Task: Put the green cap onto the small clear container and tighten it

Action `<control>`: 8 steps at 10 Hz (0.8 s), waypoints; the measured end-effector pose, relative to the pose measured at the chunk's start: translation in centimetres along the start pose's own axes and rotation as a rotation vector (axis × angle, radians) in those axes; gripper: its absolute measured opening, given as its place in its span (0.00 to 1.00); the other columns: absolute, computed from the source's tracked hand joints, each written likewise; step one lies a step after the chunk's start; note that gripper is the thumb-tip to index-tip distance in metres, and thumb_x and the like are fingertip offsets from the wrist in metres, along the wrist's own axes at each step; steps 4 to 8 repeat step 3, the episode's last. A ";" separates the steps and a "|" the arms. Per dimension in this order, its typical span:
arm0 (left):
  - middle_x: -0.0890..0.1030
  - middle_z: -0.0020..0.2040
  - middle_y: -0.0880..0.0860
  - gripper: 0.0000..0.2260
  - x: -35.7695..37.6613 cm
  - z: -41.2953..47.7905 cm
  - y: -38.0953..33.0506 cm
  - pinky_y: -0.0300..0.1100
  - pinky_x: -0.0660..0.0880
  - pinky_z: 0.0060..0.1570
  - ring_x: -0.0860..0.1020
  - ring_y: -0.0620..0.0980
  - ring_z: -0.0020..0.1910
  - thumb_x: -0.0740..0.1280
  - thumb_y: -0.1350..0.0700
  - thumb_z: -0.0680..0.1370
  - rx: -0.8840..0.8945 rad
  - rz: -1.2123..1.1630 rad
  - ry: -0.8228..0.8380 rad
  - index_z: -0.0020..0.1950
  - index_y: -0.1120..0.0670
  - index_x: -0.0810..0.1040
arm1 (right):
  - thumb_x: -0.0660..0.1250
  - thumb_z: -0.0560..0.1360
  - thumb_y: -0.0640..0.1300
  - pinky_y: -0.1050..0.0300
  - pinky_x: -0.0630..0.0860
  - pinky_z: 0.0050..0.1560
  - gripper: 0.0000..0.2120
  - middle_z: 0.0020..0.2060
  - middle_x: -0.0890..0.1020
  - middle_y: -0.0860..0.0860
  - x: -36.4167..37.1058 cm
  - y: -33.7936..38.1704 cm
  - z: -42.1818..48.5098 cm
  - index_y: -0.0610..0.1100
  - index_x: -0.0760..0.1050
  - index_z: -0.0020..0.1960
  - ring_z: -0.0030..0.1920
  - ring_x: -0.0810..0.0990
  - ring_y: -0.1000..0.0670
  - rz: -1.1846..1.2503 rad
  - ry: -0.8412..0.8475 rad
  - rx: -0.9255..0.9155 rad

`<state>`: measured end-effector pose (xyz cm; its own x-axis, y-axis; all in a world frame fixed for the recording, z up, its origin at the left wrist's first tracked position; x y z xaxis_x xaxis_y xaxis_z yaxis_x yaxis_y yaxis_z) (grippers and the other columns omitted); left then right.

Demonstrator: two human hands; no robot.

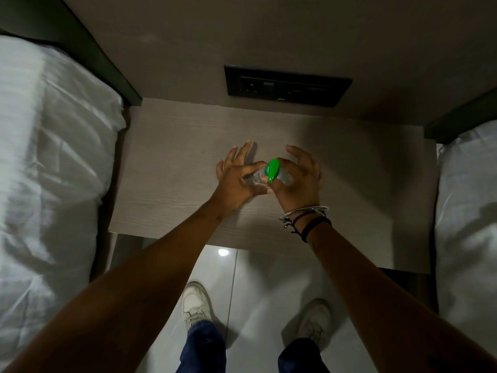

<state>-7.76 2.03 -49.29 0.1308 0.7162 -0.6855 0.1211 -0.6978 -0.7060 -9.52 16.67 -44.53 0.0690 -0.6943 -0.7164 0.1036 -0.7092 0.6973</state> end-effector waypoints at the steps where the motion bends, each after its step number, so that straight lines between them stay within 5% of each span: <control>1: 0.51 0.78 0.51 0.29 0.2 0.1 0.1 0.64 0.43 0.70 0.44 0.55 0.76 0.75 0.43 0.64 0.005 0.003 0.005 0.63 0.46 0.75 | 0.73 0.62 0.48 0.35 0.64 0.62 0.15 0.65 0.72 0.53 0.0 -0.2 -0.3 0.52 0.79 0.49 0.66 0.66 0.45 0.011 -0.010 0.002; 2: 0.52 0.78 0.51 0.28 0.3 -0.3 0.1 0.61 0.42 0.70 0.45 0.54 0.76 0.75 0.43 0.64 -0.004 -0.045 -0.013 0.63 0.40 0.73 | 0.71 0.60 0.54 0.36 0.64 0.64 0.21 0.66 0.72 0.50 -0.1 0.1 -0.3 0.52 0.77 0.52 0.66 0.66 0.44 0.009 -0.032 0.010; 3: 0.49 0.79 0.52 0.37 0.0 -0.8 1.4 0.58 0.43 0.70 0.45 0.55 0.76 0.76 0.45 0.64 -0.049 -0.066 -0.012 0.67 0.33 0.60 | 0.73 0.56 0.64 0.44 0.53 0.68 0.45 0.74 0.60 0.47 1.0 -0.6 -0.7 0.54 0.62 0.68 0.72 0.58 0.44 -0.061 0.080 0.037; 8: 0.49 0.79 0.52 0.37 0.0 -0.8 1.4 0.58 0.43 0.70 0.45 0.55 0.76 0.76 0.45 0.64 -0.049 -0.066 -0.012 0.67 0.33 0.60 | 0.73 0.56 0.64 0.44 0.53 0.68 0.45 0.74 0.60 0.47 1.0 -0.6 -0.7 0.54 0.62 0.68 0.72 0.58 0.44 -0.061 0.080 0.037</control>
Point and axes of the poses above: each hand's wrist, its own z-axis towards the middle knuckle, its own x-axis out of the palm, y = z × x, the point moved 7 cm from there along z, towards the middle knuckle
